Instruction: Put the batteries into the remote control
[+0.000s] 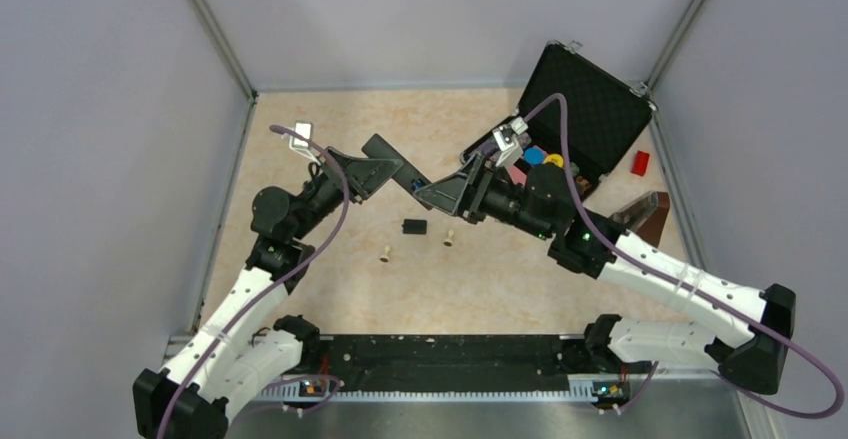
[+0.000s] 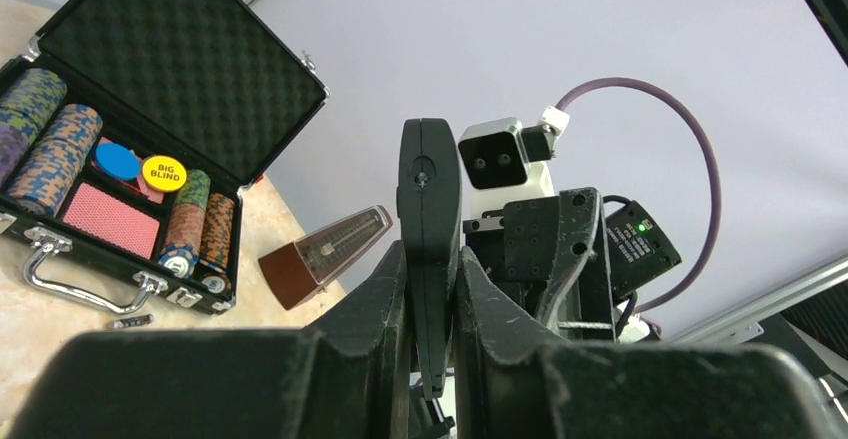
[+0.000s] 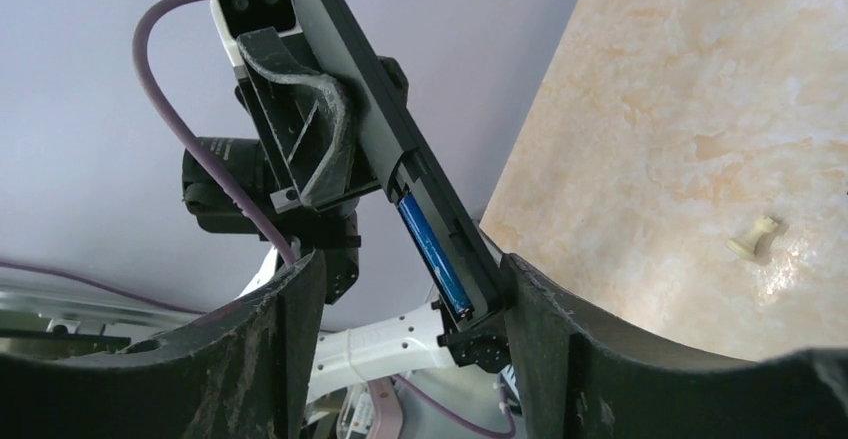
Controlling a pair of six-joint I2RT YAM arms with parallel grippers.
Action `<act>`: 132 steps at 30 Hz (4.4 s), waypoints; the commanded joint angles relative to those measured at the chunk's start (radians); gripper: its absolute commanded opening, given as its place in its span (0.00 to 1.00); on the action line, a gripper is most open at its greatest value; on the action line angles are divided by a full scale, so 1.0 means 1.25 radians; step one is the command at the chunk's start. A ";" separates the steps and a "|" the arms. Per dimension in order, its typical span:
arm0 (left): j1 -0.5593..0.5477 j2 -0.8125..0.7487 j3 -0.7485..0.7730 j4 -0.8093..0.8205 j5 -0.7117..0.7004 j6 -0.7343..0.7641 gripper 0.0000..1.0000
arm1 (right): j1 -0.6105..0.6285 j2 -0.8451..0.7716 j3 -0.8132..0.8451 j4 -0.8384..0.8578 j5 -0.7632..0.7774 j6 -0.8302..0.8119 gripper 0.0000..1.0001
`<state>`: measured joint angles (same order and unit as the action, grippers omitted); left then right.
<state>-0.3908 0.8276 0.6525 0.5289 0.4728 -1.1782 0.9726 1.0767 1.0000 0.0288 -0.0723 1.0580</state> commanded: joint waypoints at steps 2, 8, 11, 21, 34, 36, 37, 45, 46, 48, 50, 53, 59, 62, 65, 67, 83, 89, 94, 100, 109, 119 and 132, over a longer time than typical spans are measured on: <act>-0.001 -0.001 -0.006 0.088 0.029 0.014 0.00 | -0.002 -0.019 -0.005 0.045 0.054 0.020 0.58; -0.001 0.006 -0.014 0.108 0.044 0.017 0.00 | -0.002 -0.001 0.000 0.038 0.055 0.032 0.50; -0.002 0.008 -0.014 0.110 0.050 0.022 0.00 | -0.003 -0.002 -0.003 0.038 0.086 0.039 0.49; -0.002 0.009 -0.021 0.116 0.054 0.024 0.00 | -0.006 -0.018 -0.026 0.046 0.116 0.069 0.35; -0.002 0.012 -0.030 0.175 0.022 -0.033 0.00 | -0.007 0.029 0.000 0.043 0.040 0.009 0.21; -0.002 0.010 -0.033 0.184 0.009 -0.042 0.00 | -0.007 0.032 -0.001 0.046 0.034 0.000 0.20; -0.002 0.010 -0.033 0.192 0.005 -0.048 0.00 | -0.007 0.033 0.000 0.049 0.031 -0.004 0.19; -0.003 0.024 -0.032 0.226 -0.008 -0.075 0.00 | -0.007 0.060 0.013 0.070 -0.020 -0.034 0.16; -0.003 0.026 -0.031 0.227 -0.009 -0.076 0.00 | -0.007 0.063 0.015 0.070 -0.027 -0.038 0.16; -0.003 0.029 -0.031 0.228 -0.012 -0.079 0.00 | -0.007 0.069 0.018 0.069 -0.038 -0.048 0.16; -0.003 0.032 -0.030 0.228 -0.014 -0.083 0.00 | -0.007 0.074 0.018 0.073 -0.050 -0.057 0.16; -0.003 0.036 -0.027 0.227 -0.011 -0.087 0.00 | -0.007 0.077 0.018 0.068 -0.059 -0.071 0.15; -0.003 0.038 -0.031 0.227 -0.010 -0.086 0.00 | -0.007 0.080 0.022 0.045 -0.058 -0.083 0.16; -0.003 0.032 -0.034 0.221 -0.011 -0.080 0.00 | -0.007 0.075 0.023 0.036 -0.044 -0.076 0.17; -0.003 0.023 -0.034 0.202 -0.016 -0.066 0.00 | -0.007 0.068 0.033 0.014 -0.029 -0.067 0.22; -0.003 0.017 -0.034 0.185 -0.020 -0.052 0.00 | -0.007 0.059 0.032 0.003 -0.018 -0.060 0.31; -0.002 -0.016 -0.044 0.055 -0.037 0.068 0.00 | -0.062 -0.094 0.003 -0.141 0.055 -0.103 0.85; -0.002 -0.020 -0.052 -0.079 -0.033 0.136 0.00 | -0.165 -0.085 0.029 -0.446 0.187 -0.183 0.74; -0.001 -0.011 -0.054 -0.172 -0.026 0.170 0.00 | -0.185 0.024 0.013 -0.575 0.321 -0.275 0.63; -0.002 -0.022 -0.054 -0.237 -0.061 0.213 0.00 | -0.187 0.167 -0.026 -0.505 0.383 -0.277 0.49; -0.002 -0.013 -0.033 -0.295 -0.073 0.258 0.00 | -0.215 0.376 0.032 -0.414 0.458 -0.293 0.27; 0.002 -0.008 -0.021 -0.331 -0.077 0.285 0.00 | -0.264 0.495 0.097 -0.366 0.419 -0.343 0.18; 0.012 -0.005 -0.018 -0.337 -0.054 0.290 0.00 | -0.277 0.573 0.098 -0.342 0.388 -0.337 0.13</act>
<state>-0.3843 0.8230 0.5880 0.0750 0.3885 -0.8341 0.6411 1.7828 1.1179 -0.4343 0.4271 0.6464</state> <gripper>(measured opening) 0.197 0.134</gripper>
